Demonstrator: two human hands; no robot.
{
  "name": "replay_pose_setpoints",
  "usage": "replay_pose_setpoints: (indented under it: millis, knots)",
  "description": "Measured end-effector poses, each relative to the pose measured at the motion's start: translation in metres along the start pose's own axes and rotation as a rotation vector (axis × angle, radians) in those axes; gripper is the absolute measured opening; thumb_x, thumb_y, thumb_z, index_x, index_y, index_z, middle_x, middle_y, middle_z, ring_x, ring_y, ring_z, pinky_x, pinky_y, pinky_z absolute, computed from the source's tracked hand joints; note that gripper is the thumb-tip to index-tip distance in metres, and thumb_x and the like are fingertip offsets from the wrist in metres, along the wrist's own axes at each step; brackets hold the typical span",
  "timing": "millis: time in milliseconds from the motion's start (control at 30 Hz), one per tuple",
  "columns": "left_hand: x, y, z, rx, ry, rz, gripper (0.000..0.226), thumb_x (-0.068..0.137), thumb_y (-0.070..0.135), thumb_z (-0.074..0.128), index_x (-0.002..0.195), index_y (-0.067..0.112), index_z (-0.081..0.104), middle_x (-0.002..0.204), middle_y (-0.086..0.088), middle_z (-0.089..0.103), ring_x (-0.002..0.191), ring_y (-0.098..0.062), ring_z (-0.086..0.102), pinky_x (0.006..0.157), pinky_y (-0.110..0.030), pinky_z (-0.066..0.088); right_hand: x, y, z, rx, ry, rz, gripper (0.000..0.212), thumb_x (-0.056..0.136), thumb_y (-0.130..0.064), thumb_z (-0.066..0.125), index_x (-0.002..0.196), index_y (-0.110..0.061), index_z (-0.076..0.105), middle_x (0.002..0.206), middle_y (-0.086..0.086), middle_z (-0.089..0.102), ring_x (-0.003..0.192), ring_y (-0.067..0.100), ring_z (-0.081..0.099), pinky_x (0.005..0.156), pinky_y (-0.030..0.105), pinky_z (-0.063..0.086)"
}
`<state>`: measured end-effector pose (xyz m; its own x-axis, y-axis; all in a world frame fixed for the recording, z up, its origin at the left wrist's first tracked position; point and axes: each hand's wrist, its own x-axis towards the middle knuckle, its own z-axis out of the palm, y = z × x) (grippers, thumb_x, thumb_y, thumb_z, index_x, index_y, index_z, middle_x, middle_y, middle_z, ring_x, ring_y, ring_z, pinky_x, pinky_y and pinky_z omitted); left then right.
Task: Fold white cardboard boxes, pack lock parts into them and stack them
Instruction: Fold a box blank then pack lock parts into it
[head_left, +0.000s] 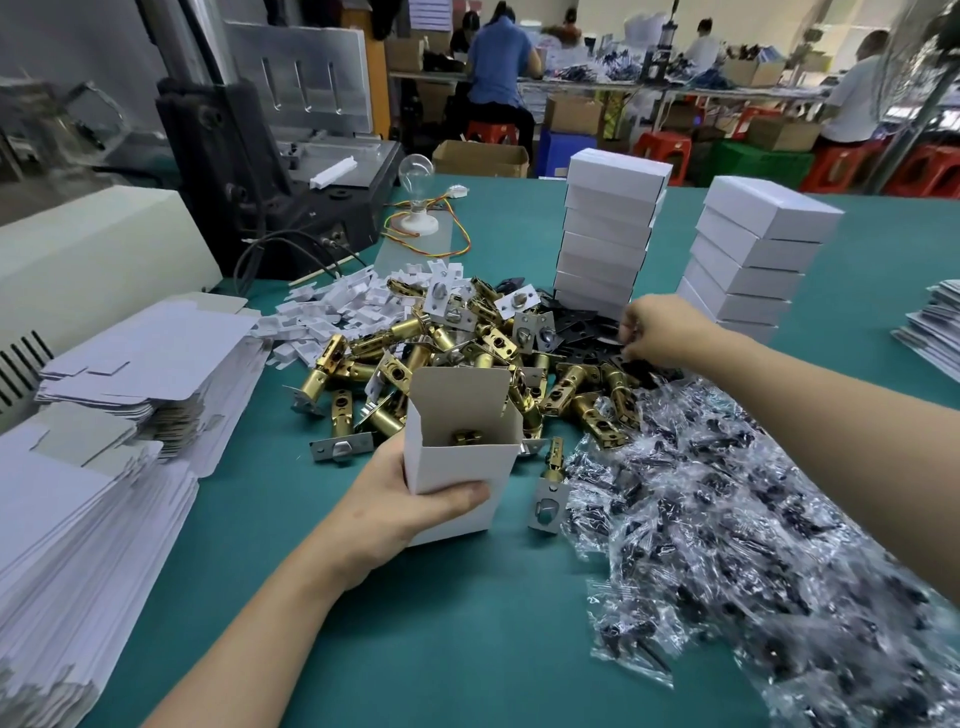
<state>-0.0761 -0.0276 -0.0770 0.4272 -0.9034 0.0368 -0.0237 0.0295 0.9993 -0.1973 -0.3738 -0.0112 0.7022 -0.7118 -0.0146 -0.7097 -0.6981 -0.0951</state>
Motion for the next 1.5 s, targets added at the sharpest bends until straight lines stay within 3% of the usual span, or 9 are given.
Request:
replay_pose_setpoints:
  millis: [67, 167, 400, 533, 767, 1000, 1133, 1267, 1500]
  knots:
    - [0.0, 0.0, 0.0, -0.001, 0.001, -0.001, 0.044, 0.075, 0.02, 0.083, 0.117, 0.02, 0.069, 0.109, -0.003, 0.076, 0.099, -0.01, 0.071, 0.084, -0.021, 0.056, 0.001, -0.002, -0.004, -0.064, -0.009, 0.026, 0.007, 0.092, -0.01, 0.073, 0.099, -0.01, 0.071, 0.103, 0.012, 0.071, 0.1, 0.033, 0.065, 0.086, 0.039, 0.056]
    - [-0.001, 0.001, 0.0, 0.0, -0.005, 0.0, 0.043, 0.076, 0.02, 0.083, 0.117, 0.021, 0.069, 0.109, -0.004, 0.075, 0.1, -0.01, 0.071, 0.085, -0.021, 0.056, -0.003, 0.0, 0.001, -0.223, -0.132, 0.063, 0.022, 0.099, -0.018, 0.065, 0.114, -0.002, 0.064, 0.107, 0.014, 0.067, 0.096, 0.032, 0.062, 0.086, 0.04, 0.057]
    - [-0.001, 0.001, 0.0, 0.004, -0.017, -0.002, 0.04, 0.077, 0.019, 0.082, 0.114, 0.023, 0.07, 0.102, 0.005, 0.077, 0.097, -0.008, 0.072, 0.083, -0.021, 0.056, -0.007, -0.01, 0.008, -0.301, -0.151, 0.04, 0.014, 0.092, 0.002, 0.05, 0.102, -0.003, 0.059, 0.094, 0.013, 0.062, 0.089, 0.031, 0.06, 0.071, 0.036, 0.052]
    - [-0.001, 0.001, 0.0, 0.001, -0.019, 0.002, 0.042, 0.077, 0.019, 0.082, 0.117, 0.021, 0.069, 0.104, 0.004, 0.077, 0.098, -0.008, 0.071, 0.083, -0.02, 0.055, -0.006, -0.009, 0.002, -0.199, -0.086, 0.002, 0.028, 0.086, -0.009, 0.078, 0.112, -0.01, 0.07, 0.113, 0.014, 0.07, 0.103, 0.033, 0.066, 0.085, 0.04, 0.057]
    - [0.0, 0.001, 0.0, -0.002, -0.021, 0.001, 0.043, 0.077, 0.02, 0.083, 0.117, 0.021, 0.069, 0.104, 0.005, 0.077, 0.099, -0.007, 0.071, 0.084, -0.019, 0.055, -0.007, -0.015, -0.018, 0.028, 0.206, -0.123, 0.044, 0.071, -0.046, 0.092, 0.091, -0.014, 0.069, 0.091, 0.002, 0.071, 0.086, 0.025, 0.066, 0.072, 0.037, 0.055]
    - [-0.001, 0.0, 0.0, -0.003, -0.019, -0.001, 0.043, 0.077, 0.021, 0.083, 0.118, 0.022, 0.069, 0.105, 0.005, 0.077, 0.1, -0.009, 0.072, 0.084, -0.021, 0.056, -0.014, -0.02, -0.014, 0.247, 0.247, -0.193, 0.013, 0.081, -0.022, 0.087, 0.08, -0.018, 0.075, 0.073, -0.01, 0.067, 0.069, 0.0, 0.062, 0.066, 0.021, 0.052]
    - [-0.001, 0.0, -0.001, -0.01, -0.024, 0.001, 0.042, 0.078, 0.02, 0.082, 0.117, 0.021, 0.069, 0.104, 0.006, 0.076, 0.098, -0.009, 0.071, 0.084, -0.02, 0.056, -0.017, -0.023, -0.018, 0.217, 0.269, -0.211, 0.011, 0.083, -0.015, 0.084, 0.09, -0.016, 0.076, 0.081, 0.0, 0.075, 0.073, 0.014, 0.07, 0.077, 0.038, 0.06]
    - [-0.001, 0.0, -0.001, -0.016, -0.018, -0.008, 0.042, 0.077, 0.021, 0.083, 0.116, 0.022, 0.07, 0.103, 0.006, 0.076, 0.098, -0.008, 0.072, 0.083, -0.02, 0.056, -0.02, -0.025, -0.029, 0.176, 0.308, -0.223, 0.016, 0.084, -0.015, 0.084, 0.096, -0.017, 0.073, 0.081, 0.001, 0.074, 0.066, 0.013, 0.068, 0.079, 0.04, 0.06]
    - [0.0, -0.001, -0.001, -0.022, -0.005, -0.025, 0.041, 0.075, 0.023, 0.085, 0.114, 0.026, 0.071, 0.103, 0.005, 0.077, 0.098, -0.009, 0.072, 0.082, -0.02, 0.056, -0.028, -0.038, -0.048, 0.67, 0.129, -0.058, 0.015, 0.098, -0.009, 0.068, 0.112, -0.01, 0.068, 0.102, 0.015, 0.072, 0.074, 0.023, 0.073, 0.064, 0.031, 0.064]
